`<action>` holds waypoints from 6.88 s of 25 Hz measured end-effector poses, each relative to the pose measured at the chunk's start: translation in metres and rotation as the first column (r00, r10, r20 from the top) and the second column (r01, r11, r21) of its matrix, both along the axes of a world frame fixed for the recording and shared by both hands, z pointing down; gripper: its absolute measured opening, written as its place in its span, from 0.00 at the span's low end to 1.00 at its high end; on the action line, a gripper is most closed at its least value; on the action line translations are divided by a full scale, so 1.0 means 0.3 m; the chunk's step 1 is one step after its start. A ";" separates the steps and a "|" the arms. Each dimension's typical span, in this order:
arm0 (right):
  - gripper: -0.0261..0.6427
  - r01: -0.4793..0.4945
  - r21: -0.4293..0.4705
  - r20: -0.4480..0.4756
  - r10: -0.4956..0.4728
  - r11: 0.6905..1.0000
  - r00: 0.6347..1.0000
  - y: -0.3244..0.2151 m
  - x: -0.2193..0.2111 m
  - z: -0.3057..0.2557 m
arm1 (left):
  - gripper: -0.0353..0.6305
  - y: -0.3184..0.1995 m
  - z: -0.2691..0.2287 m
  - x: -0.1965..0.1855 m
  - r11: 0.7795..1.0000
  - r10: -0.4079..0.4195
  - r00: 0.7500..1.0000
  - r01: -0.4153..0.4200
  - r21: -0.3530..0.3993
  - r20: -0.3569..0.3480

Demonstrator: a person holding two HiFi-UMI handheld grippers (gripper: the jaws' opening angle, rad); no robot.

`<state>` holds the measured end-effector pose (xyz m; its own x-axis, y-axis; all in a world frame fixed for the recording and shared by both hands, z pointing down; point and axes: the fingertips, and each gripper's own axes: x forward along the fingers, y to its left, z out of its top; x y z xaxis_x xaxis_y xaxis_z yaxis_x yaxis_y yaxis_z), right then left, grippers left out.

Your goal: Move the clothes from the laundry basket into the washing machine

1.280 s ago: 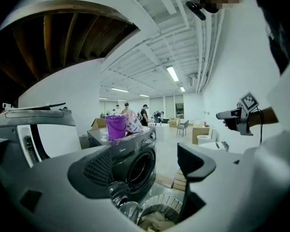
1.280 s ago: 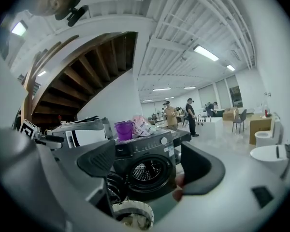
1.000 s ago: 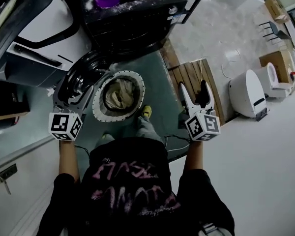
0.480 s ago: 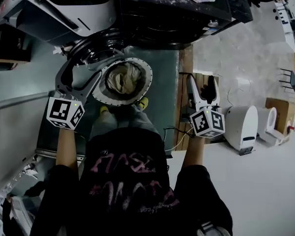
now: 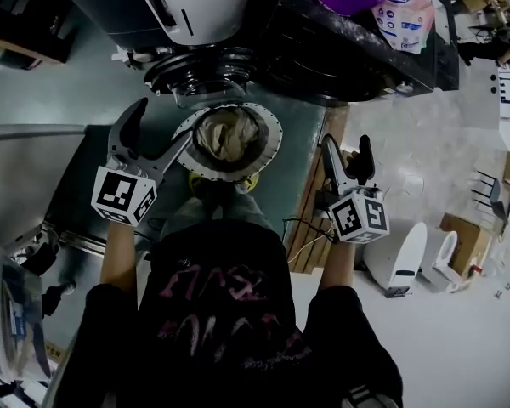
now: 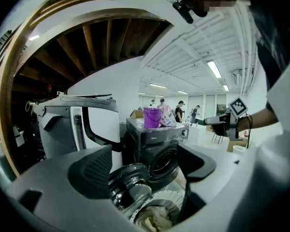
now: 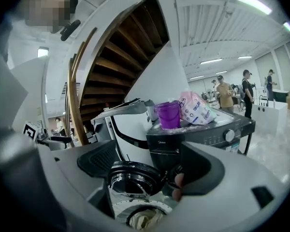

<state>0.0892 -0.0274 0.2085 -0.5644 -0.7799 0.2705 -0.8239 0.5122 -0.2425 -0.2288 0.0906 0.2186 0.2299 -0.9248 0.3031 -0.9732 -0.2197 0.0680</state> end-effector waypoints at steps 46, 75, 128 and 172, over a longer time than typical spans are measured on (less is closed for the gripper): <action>0.67 0.749 -0.443 -0.454 -0.844 0.492 0.286 0.253 -0.267 1.340 | 0.68 0.119 1.361 0.244 0.695 0.564 0.795 -0.310 -0.649 0.224; 0.73 0.749 -0.622 -0.505 -0.848 0.228 -0.162 0.318 -0.477 2.250 | 0.68 0.064 2.239 0.270 0.544 0.725 0.638 -0.299 -0.784 0.259; 0.13 0.704 -0.616 -0.678 -0.693 0.353 -0.245 0.244 -0.555 2.300 | 0.16 0.050 2.279 0.199 0.539 0.666 0.698 -0.209 -0.816 0.261; 0.13 0.313 -0.114 -0.714 -0.297 0.943 0.634 0.245 -0.202 0.622 | 0.16 -0.073 0.562 0.346 0.869 0.463 0.765 -0.290 -0.401 0.449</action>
<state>0.0285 0.0462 0.3953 -0.4105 -0.6088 0.6788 -0.5339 0.7640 0.3624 -0.1249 0.0687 0.3871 0.2701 -0.6439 0.7158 -0.7195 -0.6290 -0.2944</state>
